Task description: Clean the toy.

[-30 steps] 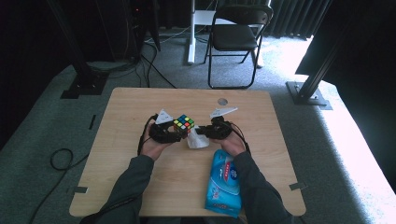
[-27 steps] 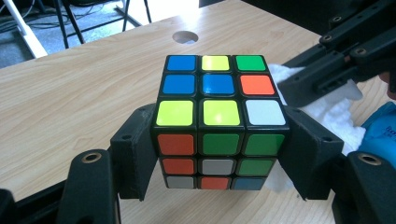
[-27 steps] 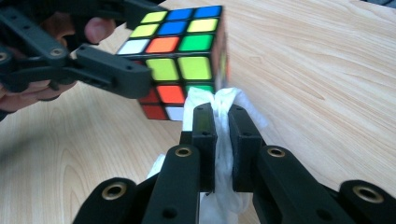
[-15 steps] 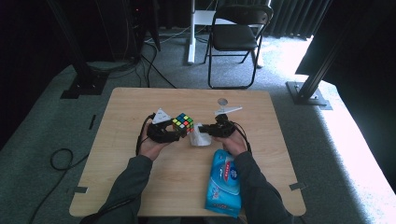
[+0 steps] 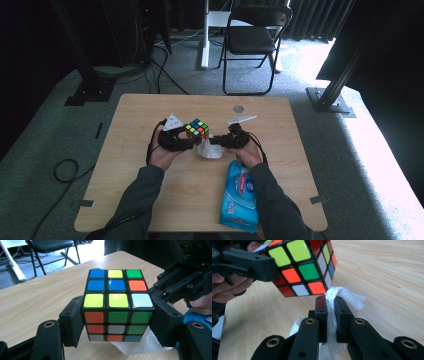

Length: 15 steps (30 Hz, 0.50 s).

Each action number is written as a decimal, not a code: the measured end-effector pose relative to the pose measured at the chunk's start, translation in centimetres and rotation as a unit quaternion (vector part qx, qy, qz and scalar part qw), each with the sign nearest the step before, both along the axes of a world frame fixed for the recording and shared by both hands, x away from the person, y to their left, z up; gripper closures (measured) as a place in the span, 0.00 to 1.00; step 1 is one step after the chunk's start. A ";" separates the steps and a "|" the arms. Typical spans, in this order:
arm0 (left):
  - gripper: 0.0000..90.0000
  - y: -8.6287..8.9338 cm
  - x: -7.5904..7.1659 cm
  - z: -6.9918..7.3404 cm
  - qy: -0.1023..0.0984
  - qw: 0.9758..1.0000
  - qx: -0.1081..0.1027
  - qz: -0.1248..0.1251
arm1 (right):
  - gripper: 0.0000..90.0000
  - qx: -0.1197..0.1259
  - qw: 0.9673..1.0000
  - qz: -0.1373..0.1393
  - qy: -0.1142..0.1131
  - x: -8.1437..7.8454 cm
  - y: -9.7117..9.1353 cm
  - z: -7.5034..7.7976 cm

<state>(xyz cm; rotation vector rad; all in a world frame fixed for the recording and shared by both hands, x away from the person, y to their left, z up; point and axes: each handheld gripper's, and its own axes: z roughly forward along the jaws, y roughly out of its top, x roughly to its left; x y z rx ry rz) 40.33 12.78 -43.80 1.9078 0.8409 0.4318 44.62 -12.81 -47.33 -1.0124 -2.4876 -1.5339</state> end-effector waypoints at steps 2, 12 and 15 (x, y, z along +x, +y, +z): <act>0.38 0.0 0.0 0.1 -0.001 1.000 0.000 0.001 | 0.93 0.001 1.000 0.002 0.000 0.0 0.0 0.0; 0.38 -0.6 0.1 0.6 -0.004 1.000 -0.005 -0.003 | 0.93 0.003 1.000 0.024 -0.003 -0.2 0.7 0.0; 0.38 -0.7 0.2 0.6 -0.004 1.000 -0.005 -0.003 | 0.93 0.004 1.000 0.030 -0.005 -0.3 0.8 0.0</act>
